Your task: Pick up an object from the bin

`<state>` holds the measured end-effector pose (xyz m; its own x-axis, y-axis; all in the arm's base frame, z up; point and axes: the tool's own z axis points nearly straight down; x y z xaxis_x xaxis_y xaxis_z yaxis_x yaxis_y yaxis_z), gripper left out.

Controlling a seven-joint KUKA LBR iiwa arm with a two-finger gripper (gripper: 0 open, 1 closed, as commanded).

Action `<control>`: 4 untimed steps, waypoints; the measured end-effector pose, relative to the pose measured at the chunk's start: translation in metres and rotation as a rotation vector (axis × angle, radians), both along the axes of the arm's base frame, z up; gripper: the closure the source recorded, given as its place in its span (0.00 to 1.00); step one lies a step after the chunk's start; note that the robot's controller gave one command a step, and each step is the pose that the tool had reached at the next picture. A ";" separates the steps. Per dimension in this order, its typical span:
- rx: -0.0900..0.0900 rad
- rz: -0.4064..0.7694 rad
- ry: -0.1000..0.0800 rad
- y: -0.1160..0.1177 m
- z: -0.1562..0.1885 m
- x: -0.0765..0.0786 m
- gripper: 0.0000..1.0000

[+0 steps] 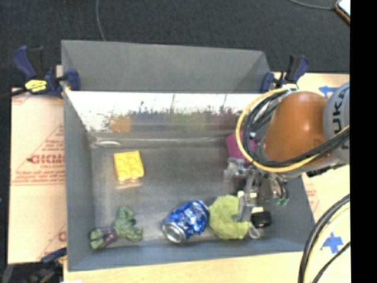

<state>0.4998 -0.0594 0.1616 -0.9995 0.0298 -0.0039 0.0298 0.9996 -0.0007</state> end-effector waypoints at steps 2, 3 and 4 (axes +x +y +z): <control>0.001 0.034 -0.004 0.020 -0.061 -0.005 0.00; -0.002 0.106 0.001 -0.004 -0.089 -0.020 1.00; -0.002 0.107 0.001 -0.004 -0.089 -0.020 1.00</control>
Offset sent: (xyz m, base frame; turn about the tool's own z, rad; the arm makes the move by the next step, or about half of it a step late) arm -0.0062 0.0185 -0.0621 -0.0295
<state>0.4799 -0.0629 0.0724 -0.9970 -0.0767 -0.0027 -0.0767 0.9971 -0.0028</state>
